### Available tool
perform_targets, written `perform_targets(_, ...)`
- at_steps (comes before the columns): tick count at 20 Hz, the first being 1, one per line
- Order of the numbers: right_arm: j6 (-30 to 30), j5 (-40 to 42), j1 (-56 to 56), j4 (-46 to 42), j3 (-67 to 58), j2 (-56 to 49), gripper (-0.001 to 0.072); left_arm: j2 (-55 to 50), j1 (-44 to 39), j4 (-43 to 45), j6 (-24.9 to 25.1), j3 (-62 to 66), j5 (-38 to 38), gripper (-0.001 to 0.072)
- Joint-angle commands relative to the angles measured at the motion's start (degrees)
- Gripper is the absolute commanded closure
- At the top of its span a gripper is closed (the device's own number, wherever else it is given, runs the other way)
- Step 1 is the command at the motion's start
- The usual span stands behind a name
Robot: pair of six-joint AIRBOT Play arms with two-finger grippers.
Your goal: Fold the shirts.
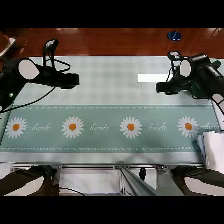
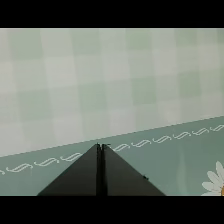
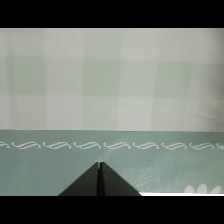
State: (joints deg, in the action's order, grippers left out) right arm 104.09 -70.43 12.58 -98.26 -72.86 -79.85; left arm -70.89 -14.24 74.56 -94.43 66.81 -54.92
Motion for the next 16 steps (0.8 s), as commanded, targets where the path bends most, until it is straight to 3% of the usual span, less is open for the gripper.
perform_targets(1, 0.02, 0.0, 0.02, 0.02, 0.0, -0.02, 0.0683, -0.02, 0.04, 0.02, 0.02, 0.07, 0.02, 0.0683)
perform_targets(16, 0.02, 1.6, 0.02, 0.0, 0.0, -0.04, 0.0683, -0.02, 0.04, 0.02, 0.02, 0.07, 0.02, 0.0683)
